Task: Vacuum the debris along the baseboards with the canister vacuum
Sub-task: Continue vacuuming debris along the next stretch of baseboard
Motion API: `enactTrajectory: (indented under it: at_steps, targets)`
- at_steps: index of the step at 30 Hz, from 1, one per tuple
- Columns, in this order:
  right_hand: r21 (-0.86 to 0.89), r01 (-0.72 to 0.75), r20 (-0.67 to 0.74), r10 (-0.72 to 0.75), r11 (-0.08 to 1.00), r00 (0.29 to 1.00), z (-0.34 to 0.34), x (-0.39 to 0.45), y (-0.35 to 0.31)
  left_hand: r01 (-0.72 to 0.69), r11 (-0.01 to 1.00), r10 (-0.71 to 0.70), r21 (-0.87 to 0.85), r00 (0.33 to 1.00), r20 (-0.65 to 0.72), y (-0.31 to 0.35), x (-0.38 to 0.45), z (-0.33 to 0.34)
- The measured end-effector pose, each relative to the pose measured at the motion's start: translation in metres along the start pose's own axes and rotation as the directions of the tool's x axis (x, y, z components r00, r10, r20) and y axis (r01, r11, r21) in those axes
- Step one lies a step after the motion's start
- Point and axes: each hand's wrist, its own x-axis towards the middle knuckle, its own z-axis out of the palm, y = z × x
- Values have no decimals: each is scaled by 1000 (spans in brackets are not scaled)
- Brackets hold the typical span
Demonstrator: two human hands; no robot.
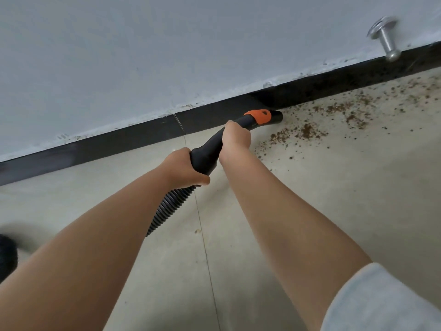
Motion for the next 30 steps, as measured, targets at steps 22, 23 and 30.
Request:
enactTrajectory:
  at_steps: [22,23,30]
  targets:
    - [-230,21,57,-8,973,998,37,-25,41,-114,993,119,-39,978,173,-85,-1,-16]
    - [-232,2,50,9,973,999,45,-27,45,-112,993,115,-27,977,181,-94,0,-20]
    - [-213,-8,26,14,977,1000,97,-26,87,-54,992,77,-110,974,212,-164,10,-32]
